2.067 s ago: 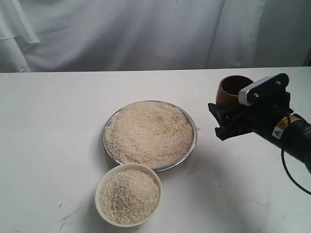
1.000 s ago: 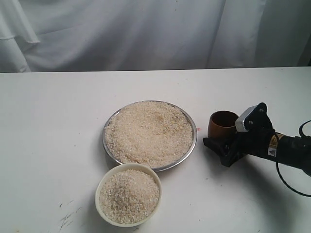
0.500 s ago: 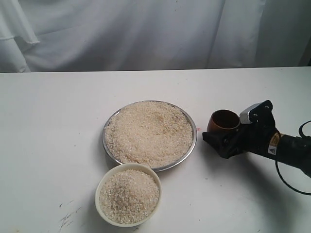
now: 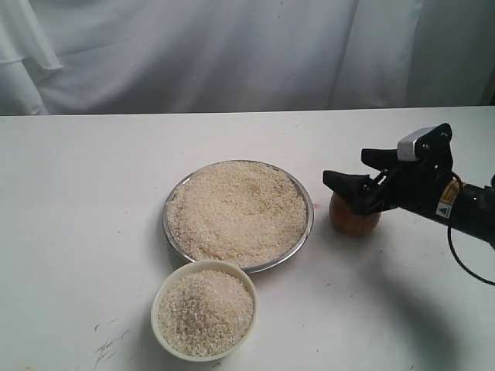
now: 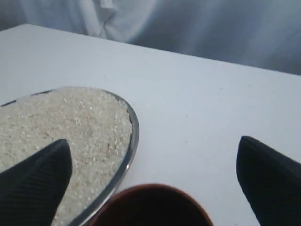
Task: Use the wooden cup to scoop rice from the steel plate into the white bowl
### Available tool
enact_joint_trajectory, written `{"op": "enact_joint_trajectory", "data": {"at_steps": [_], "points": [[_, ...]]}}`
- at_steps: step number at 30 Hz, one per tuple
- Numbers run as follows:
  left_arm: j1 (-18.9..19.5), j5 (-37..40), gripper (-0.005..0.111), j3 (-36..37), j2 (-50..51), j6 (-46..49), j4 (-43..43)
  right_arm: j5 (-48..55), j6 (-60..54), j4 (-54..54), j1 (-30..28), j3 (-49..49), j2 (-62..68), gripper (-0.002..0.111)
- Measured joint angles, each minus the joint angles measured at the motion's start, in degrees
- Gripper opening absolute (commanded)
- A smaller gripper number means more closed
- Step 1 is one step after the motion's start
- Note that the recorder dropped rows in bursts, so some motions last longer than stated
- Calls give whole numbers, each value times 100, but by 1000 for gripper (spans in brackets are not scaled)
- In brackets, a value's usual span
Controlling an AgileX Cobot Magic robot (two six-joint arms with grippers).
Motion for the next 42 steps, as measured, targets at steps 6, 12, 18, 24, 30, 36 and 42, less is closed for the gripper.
{"op": "enact_joint_trajectory", "data": {"at_steps": [6, 12, 18, 24, 30, 36, 42], "points": [[0, 0, 0, 0, 0, 0, 0, 300, 564, -20, 0, 10, -890, 79], [0, 0, 0, 0, 0, 0, 0, 1303, 1480, -20, 0, 10, -2272, 46], [0, 0, 0, 0, 0, 0, 0, 2757, 2892, -79, 0, 10, -3537, 0], [0, 0, 0, 0, 0, 0, 0, 3926, 3827, -496, 0, 123, -4505, 0], [0, 0, 0, 0, 0, 0, 0, 4445, 4150, -566, 0, 474, -5273, 0], [0, 0, 0, 0, 0, 0, 0, 4514, 4257, -592, 0, 785, -6180, 0], [0, 0, 0, 0, 0, 0, 0, 4542, 4557, -646, 0, 813, -6920, 0]]}}
